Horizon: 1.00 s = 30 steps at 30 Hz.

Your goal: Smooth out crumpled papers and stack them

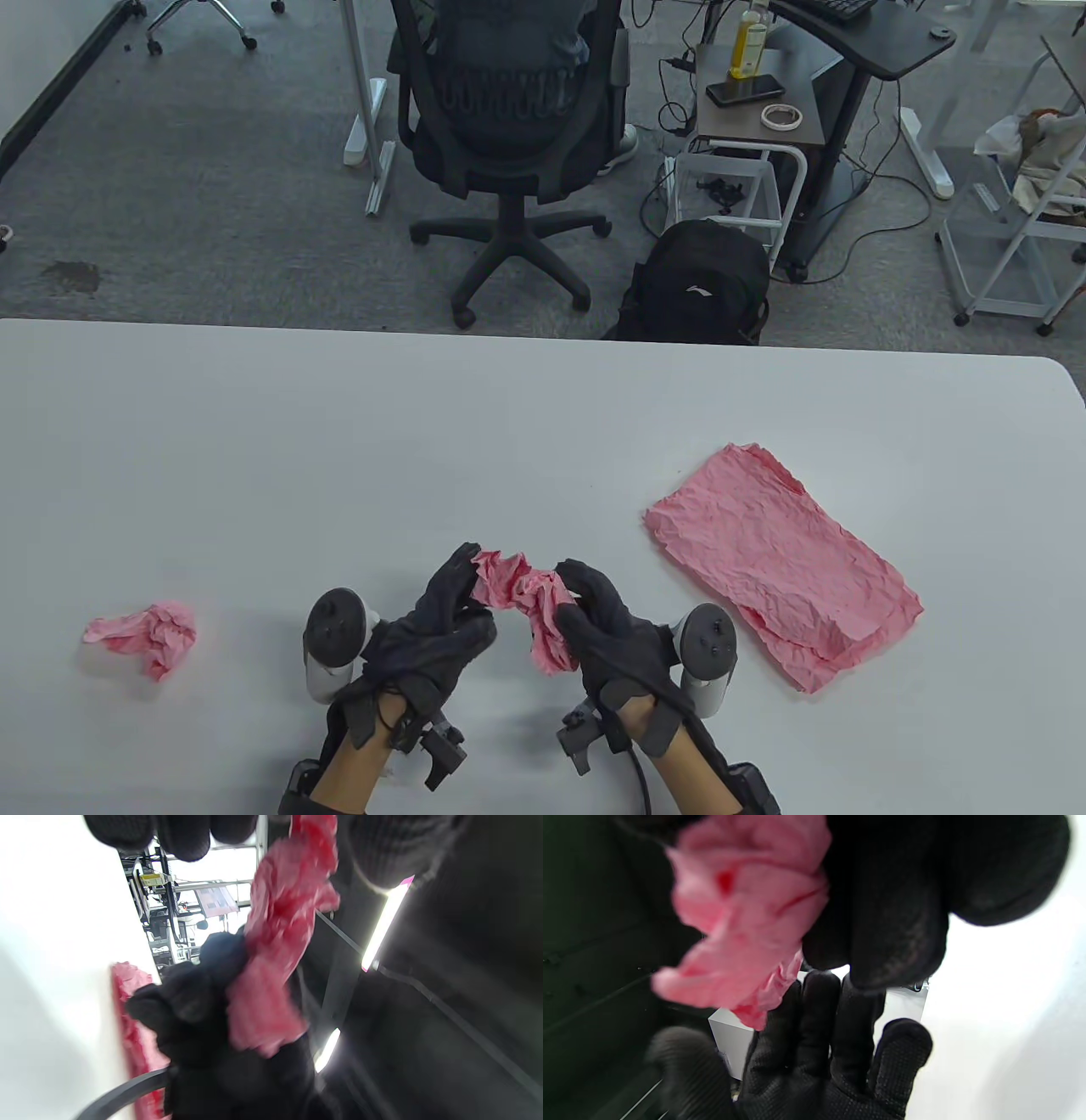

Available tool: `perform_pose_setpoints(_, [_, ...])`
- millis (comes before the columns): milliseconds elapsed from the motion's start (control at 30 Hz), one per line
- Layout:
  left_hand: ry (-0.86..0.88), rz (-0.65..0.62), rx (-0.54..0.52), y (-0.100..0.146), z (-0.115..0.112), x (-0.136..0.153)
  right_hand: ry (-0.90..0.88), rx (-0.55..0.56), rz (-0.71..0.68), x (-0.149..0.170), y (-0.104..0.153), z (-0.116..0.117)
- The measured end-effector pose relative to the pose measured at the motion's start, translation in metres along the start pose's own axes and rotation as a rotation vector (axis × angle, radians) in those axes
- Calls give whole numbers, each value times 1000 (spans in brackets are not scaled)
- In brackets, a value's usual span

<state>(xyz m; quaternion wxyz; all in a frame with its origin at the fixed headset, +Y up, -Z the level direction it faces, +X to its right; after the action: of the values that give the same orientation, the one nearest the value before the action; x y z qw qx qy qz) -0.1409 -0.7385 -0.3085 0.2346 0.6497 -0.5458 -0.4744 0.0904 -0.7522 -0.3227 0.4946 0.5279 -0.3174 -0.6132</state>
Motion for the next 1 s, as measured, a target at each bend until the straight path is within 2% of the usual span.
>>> perform_pose_setpoints(33, [-34, 8, 19, -1, -3, 0, -8, -20, -1, 0, 0, 2])
perform_pose_setpoints(67, [-53, 29, 45, -2, -8, 0, -53, -119, -18, 0, -1, 11])
perform_pose_setpoints(100, [1, 38, 51, -3, -11, 3, -63, -174, -18, -1, 0, 18])
perform_pose_setpoints(133, [46, 43, 29, -2, -10, 4, -40, -177, -16, -2, 2, 20])
perform_pose_setpoints(200, [137, 94, -86, 1, -2, 11, 54, -127, -11, -5, 2, 20])
perform_pose_setpoints(267, [47, 109, -167, 5, 11, 12, 246, -35, -78, -15, 6, 15])
perform_pose_setpoints(300, [0, 109, -211, 7, 15, 10, 315, -26, -125, -19, 7, 16])
perform_pose_setpoints(333, [-64, 92, -250, 8, 17, 6, 428, -77, -187, -27, 7, 20])
perform_pose_setpoints(367, [-100, 75, -232, 7, 16, 3, 515, -144, -186, -32, 8, 27])
perform_pose_setpoints(433, [-95, 53, -139, 2, 5, -1, 638, -210, -169, -35, 10, 37])
perform_pose_setpoints(467, [-67, 38, -107, 0, 0, -1, 670, -177, -172, -35, 11, 38])
perform_pose_setpoints(500, [-27, 50, -91, 0, -4, -1, 670, -84, -187, -36, 11, 33])
perform_pose_setpoints(567, [-27, 33, -116, 1, 0, 0, 524, -1, -167, -33, 7, 19])
perform_pose_setpoints(633, [0, 27, -111, 1, 6, 3, 296, -51, -99, -22, 2, 11])
perform_pose_setpoints(700, [120, 26, -90, 1, 7, 7, 107, -22, -3, -9, 1, 5])
perform_pose_setpoints(767, [195, 25, -61, 0, 4, 8, 55, -6, 28, -3, 1, 4])
perform_pose_setpoints(933, [234, 28, -13, -2, 2, 11, 100, 85, 52, -4, 4, -6])
perform_pose_setpoints(1000, [298, 31, -40, 0, 4, 12, -23, 99, 46, 0, 3, -11])
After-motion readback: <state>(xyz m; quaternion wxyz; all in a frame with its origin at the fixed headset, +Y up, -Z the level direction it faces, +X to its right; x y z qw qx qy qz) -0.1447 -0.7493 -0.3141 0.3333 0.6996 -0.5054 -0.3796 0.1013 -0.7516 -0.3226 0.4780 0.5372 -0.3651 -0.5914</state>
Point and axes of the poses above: the tracker on the back of each hand, its own x axis roughly to the little-finger side, its own y axis roughly from the fingertips to the wrist, z = x × y, the point moved 3 cm from there along -y, roughly from the wrist to the fingertips, and after that the axes turned 6 degrees about y, right-handed, at the moved point
